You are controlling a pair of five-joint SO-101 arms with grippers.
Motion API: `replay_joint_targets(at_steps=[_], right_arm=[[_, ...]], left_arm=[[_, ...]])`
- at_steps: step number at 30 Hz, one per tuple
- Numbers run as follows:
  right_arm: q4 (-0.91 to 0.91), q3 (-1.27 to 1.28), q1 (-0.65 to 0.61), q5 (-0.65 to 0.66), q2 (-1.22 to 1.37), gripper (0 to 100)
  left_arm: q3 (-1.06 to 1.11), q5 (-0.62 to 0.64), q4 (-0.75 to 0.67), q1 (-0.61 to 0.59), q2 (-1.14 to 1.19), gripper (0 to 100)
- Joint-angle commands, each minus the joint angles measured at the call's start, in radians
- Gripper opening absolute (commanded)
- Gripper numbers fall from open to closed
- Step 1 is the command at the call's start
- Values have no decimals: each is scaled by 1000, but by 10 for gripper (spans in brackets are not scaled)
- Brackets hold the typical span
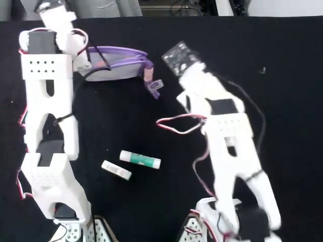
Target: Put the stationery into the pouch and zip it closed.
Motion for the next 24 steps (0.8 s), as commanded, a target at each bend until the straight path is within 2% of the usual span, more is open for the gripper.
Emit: replay_joint_targets(at_steps=[1,10,15,24], right_arm=[[-8,-53,52,-41,-176,11],[-173,-51,60,-293,-449,11],[-301,-50,63,-477,-533,11],[-413,-13,58,-664,-690,11]], left_arm=[[-51,-2,6,56,-14,28],[-50,3,6,179,-20,28],[-41,46,6,219,-14,28],[58,51,5,278,-14,28]])
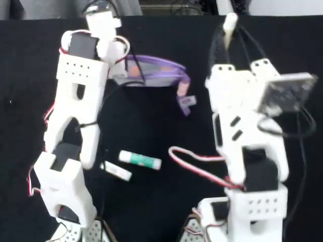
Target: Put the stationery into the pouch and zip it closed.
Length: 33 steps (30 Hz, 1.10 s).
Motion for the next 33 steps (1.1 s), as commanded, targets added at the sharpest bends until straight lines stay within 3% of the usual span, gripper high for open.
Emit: replay_joint_targets(at_steps=[1,5,16,33], right_arm=[[-78,15,9,-98,-81,11],[-255,208,-21,-206,-189,11],[-672,622,-193,-192,-381,11],[-1039,598,-199,-192,82,11]], left_arm=[[7,9,5,44,-11,28],[15,9,6,53,-11,28],[36,9,5,51,-9,28],[-1,9,3,51,92,28]])
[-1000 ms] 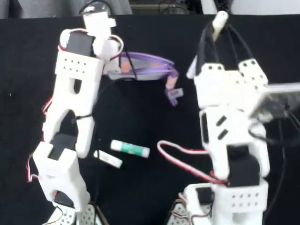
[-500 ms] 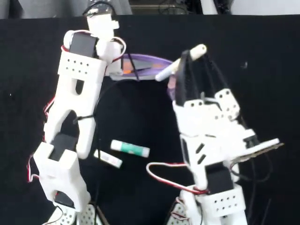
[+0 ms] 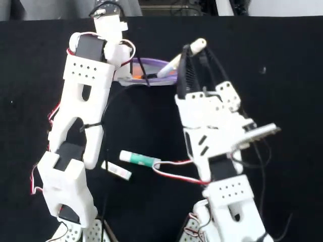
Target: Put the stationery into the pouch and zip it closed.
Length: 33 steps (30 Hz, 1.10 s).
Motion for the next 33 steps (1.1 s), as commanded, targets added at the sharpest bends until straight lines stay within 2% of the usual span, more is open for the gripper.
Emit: replay_joint_targets(at_steps=[1,8,14,17,26,29,33], right_arm=[[-78,-54,-9,-5,101,11],[-97,16,-63,120,186,31],[-97,24,-78,135,189,217],[-64,18,-91,141,188,264],[3,-15,-87,141,176,266],[20,1,-77,141,110,266],[149,7,-21,140,-64,266]], left_arm=[[-18,8,5,22,52,28],[-51,8,5,18,74,28],[-51,8,5,-5,66,28],[-51,8,5,-5,64,28],[-67,8,3,-21,64,28],[-165,2,6,-67,63,28],[-315,21,8,-131,21,28]])
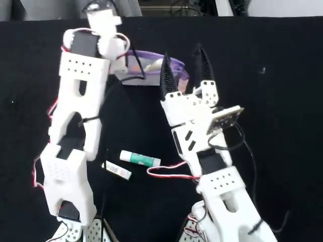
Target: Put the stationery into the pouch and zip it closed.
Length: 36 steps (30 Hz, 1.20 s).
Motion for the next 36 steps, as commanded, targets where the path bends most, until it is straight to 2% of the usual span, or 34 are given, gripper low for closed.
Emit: replay_joint_targets(at_steps=[1,4,9,14,18,21,27,32,36], right_arm=[[103,-21,66,5,-183,266],[206,-22,115,3,-351,266],[351,-22,144,9,-561,266],[463,-38,138,9,-630,265],[647,-125,130,9,-616,265],[842,-202,84,38,-602,265],[1149,-302,-80,265,-558,265],[1312,-351,-218,370,-460,265],[1401,-400,-336,402,-302,265]], left_arm=[[-122,44,6,-61,-77,28],[-113,117,6,-59,-133,28],[-85,97,5,-16,-152,28],[-5,89,5,-82,-158,28],[31,60,3,-191,-163,28],[22,52,-5,-283,-170,29],[-48,52,-12,-466,-164,29],[-35,51,-49,-570,-164,29],[21,51,-84,-598,-164,29]])
